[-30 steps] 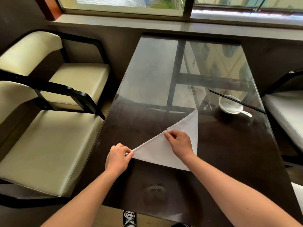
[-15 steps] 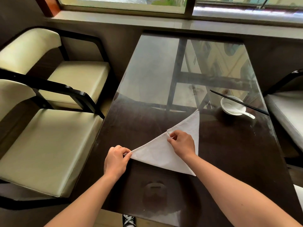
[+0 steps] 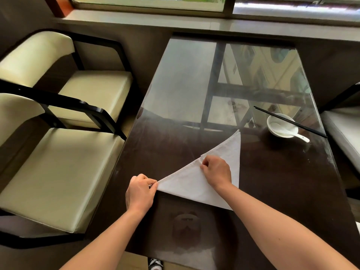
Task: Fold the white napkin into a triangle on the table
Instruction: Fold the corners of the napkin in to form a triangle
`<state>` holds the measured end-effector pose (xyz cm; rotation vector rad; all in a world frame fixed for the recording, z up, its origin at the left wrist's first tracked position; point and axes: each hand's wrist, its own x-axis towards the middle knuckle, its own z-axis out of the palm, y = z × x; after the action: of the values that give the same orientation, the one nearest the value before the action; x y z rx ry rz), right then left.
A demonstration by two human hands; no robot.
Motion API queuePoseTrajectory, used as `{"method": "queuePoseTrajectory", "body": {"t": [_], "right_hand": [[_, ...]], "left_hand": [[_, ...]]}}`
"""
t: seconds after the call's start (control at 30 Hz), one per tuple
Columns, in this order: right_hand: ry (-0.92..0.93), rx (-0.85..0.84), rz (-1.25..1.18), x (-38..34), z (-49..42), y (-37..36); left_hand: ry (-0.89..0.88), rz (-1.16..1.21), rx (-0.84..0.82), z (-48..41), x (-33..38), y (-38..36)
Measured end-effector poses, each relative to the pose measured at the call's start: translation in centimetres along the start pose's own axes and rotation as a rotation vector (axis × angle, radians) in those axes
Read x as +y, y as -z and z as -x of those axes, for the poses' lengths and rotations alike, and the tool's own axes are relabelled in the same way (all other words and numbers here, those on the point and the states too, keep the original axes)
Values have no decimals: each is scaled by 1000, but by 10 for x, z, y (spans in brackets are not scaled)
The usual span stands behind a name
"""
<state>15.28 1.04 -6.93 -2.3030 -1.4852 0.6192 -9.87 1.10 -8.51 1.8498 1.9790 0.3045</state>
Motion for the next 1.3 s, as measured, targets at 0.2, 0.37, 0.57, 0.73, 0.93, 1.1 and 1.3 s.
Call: {"method": "queuePoseTrajectory", "body": {"t": [0.2, 0.37, 0.57, 0.73, 0.93, 1.1, 1.3], "right_hand": [[10, 29, 31, 0, 0, -3], [55, 58, 96, 2, 1, -7], [125, 121, 83, 9, 13, -5], [128, 188, 1, 28, 53, 4], [134, 209, 36, 66, 104, 11], [-136, 227, -160, 86, 117, 18], [-393, 56, -169, 102, 122, 25]], "left_hand": [[4, 16, 30, 2, 0, 0], [27, 2, 38, 4, 3, -1], [33, -31, 32, 3, 3, -2], [65, 9, -2, 2, 3, -3], [81, -15, -42, -3, 3, 2], [148, 17, -90, -10, 5, 9], [161, 64, -118, -13, 10, 13]]}}
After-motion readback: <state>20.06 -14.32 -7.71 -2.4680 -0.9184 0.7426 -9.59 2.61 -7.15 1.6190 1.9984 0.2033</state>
